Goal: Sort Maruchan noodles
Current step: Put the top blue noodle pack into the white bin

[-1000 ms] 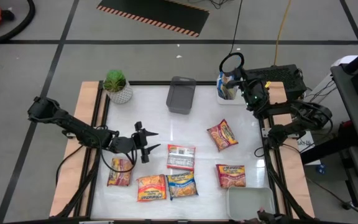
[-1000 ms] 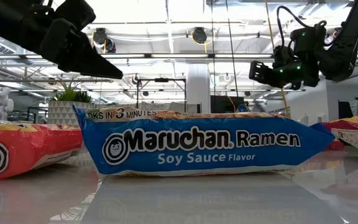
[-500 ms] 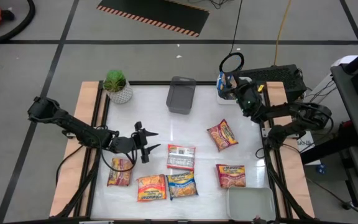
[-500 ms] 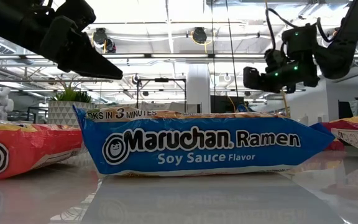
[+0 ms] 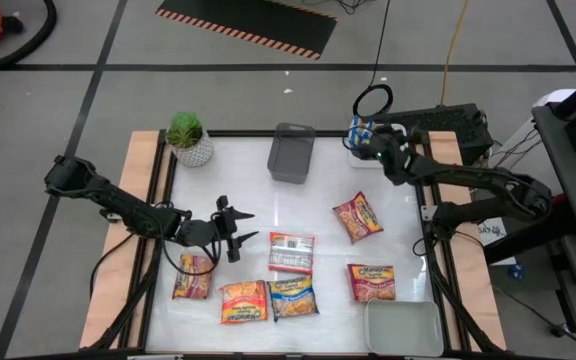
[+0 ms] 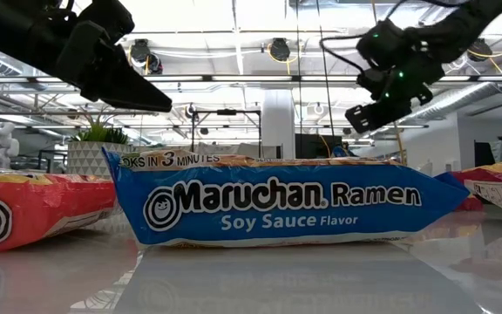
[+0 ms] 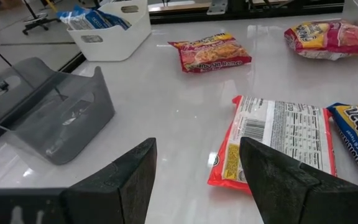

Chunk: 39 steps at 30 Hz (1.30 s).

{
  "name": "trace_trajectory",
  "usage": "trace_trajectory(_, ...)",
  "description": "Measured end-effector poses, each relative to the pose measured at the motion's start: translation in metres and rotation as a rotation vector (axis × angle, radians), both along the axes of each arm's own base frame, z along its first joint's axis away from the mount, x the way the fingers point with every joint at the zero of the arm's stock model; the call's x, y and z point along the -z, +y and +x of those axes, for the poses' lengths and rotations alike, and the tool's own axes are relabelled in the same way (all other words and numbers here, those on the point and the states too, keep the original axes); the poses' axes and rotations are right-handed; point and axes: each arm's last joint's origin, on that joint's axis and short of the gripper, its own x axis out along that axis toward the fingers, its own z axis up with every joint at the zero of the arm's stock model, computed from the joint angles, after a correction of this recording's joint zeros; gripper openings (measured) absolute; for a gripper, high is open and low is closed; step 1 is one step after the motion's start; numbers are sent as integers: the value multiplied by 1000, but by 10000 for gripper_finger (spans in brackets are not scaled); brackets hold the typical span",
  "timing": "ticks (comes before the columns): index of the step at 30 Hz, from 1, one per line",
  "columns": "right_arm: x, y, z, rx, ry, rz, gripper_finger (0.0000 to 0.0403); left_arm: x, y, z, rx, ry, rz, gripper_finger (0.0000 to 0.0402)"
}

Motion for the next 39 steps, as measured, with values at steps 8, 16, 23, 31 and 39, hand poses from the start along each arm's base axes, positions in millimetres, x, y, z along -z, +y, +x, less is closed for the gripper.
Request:
trace_trajectory(8, 11, -13, -11, 84, -94, 88, 64, 0, -4, -1, 14, -5, -18, 237)
trace_trajectory(16, 44, -31, -15, 74, -81, 293, 61, 0, -3, -1, 15, 0, 4, 237)
trace_trajectory(23, 75, -44, -15, 123, -4, 368, 61, 0, -3, -1, 18, 1, 13, 237)
trace_trajectory(31, 73, -48, -25, 175, 6, 371, 61, 0, -3, -1, 19, 1, 12, 237)
trace_trajectory(39, 68, -48, -24, 134, -60, 385, 61, 0, -5, -1, 24, 0, 6, 237)
